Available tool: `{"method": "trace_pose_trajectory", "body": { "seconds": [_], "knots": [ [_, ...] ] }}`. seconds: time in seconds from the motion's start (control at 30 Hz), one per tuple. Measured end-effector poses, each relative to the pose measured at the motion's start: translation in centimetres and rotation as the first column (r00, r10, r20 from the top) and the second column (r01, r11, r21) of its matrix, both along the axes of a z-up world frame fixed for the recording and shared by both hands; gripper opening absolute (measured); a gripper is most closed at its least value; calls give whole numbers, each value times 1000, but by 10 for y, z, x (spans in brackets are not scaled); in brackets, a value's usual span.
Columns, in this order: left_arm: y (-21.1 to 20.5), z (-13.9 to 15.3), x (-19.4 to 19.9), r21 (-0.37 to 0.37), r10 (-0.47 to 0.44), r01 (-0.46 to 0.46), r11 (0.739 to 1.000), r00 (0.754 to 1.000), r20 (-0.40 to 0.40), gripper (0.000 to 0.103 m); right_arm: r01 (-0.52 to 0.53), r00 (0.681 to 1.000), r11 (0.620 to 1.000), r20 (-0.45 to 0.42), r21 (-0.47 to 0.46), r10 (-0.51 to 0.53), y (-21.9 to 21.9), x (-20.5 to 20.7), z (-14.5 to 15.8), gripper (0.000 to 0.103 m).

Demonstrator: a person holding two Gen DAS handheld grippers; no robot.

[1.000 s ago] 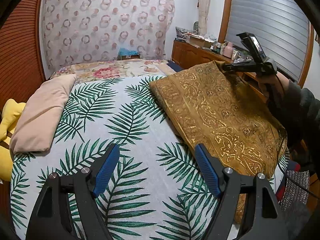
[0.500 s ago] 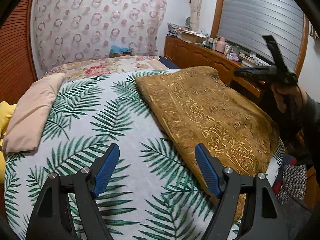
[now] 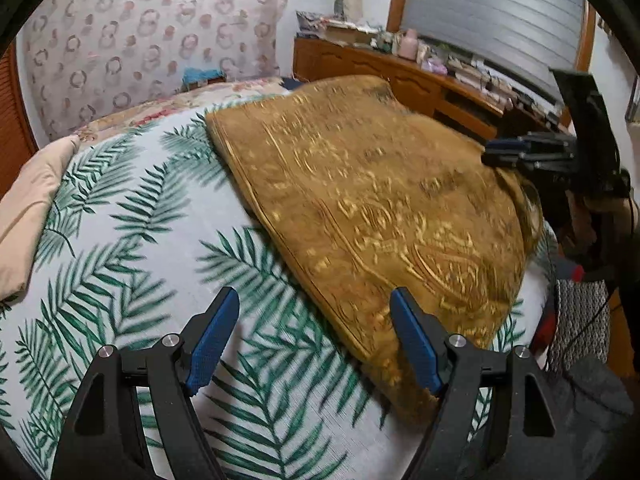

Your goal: Fold small clothes

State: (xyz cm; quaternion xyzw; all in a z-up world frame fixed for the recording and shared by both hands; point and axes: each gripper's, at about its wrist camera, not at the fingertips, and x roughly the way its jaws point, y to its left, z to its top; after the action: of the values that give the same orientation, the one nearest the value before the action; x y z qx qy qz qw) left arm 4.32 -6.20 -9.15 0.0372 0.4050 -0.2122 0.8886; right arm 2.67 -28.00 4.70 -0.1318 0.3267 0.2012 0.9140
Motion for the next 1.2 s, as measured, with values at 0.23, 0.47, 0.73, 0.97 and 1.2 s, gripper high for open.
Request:
{"method": "trace_pose_trajectory", "body": {
  "seconds": [0.23,0.47,0.73,0.97,1.2],
  "knots": [
    [-4,-5,-12,9,-17,18,1000,999,-29,76,21,1000,1000,-5,-5,-21,-10,6,-14,36],
    [-10,-3,-24,-24,-68,67,998,997,-47,51,25,1000,1000,12,6,-25,-5,1,-10,37],
    [-12,-1,-31,-73,-148,141,987,985,-93,14,-40,999,999,25,22,40,13,-15,-9,57],
    [-14,36,-31,-144,-170,167,975,986,-3,4,-116,993,993,-12,34,116,26,-27,-14,57],
    [-20,87,1,-210,-132,156,965,984,121,3,-166,986,983,-8,75,167,21,-40,-2,61]
  ]
}}
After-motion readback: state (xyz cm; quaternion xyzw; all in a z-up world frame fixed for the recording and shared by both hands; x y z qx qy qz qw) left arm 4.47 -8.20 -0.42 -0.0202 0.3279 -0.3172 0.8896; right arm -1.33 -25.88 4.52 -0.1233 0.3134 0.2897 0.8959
